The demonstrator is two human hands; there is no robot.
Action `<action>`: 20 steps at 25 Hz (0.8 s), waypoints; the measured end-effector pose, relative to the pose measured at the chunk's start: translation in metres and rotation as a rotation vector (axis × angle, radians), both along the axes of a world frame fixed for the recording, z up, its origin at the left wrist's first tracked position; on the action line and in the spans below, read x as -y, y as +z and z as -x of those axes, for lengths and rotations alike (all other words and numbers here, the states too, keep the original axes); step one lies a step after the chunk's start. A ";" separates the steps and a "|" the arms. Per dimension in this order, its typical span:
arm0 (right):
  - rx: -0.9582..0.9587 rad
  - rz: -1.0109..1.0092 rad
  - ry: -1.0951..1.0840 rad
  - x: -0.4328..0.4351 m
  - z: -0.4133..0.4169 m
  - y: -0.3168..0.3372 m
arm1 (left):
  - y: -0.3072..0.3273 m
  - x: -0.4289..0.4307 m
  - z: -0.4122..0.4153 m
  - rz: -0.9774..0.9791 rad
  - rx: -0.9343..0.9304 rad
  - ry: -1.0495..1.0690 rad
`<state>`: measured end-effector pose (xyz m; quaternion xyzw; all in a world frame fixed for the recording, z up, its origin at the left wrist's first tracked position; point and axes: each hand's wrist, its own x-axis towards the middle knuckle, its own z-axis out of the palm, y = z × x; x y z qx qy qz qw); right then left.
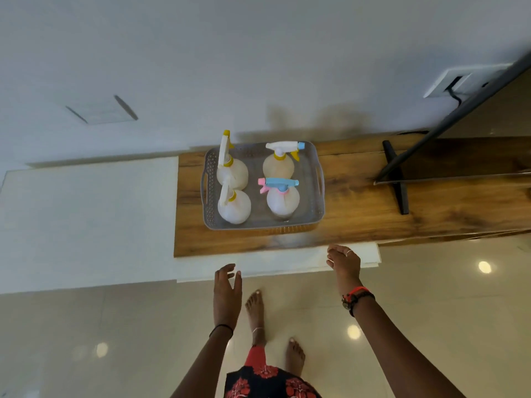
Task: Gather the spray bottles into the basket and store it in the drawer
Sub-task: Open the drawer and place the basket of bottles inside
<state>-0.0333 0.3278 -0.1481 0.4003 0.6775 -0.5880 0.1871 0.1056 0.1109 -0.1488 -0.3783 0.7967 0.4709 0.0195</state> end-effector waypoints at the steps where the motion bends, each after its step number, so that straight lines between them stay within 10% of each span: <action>1: -0.008 -0.004 0.008 -0.007 -0.006 -0.004 | -0.004 -0.001 -0.008 0.000 0.010 0.024; 20: 0.100 -0.347 0.065 -0.124 -0.017 -0.102 | -0.096 0.084 -0.063 -0.011 0.121 0.358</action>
